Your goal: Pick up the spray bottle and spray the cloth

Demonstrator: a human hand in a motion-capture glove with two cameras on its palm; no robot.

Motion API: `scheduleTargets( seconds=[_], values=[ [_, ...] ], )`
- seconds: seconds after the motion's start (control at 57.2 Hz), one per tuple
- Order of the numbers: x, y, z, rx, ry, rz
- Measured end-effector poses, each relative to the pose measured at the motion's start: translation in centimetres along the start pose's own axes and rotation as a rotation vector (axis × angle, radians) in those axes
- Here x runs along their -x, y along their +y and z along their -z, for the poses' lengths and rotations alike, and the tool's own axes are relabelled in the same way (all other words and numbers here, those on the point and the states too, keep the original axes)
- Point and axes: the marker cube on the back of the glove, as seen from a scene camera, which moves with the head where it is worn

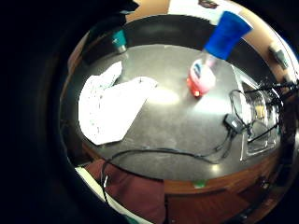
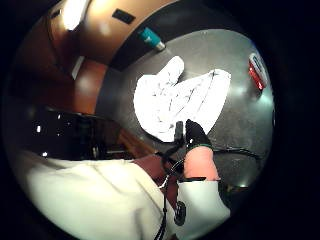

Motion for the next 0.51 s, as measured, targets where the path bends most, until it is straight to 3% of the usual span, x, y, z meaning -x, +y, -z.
scheduleTargets(
  seconds=[0.507],
  values=[
    [-8.4, 0.6, 1.0, -0.321, -0.121, -0.215]
  ],
)
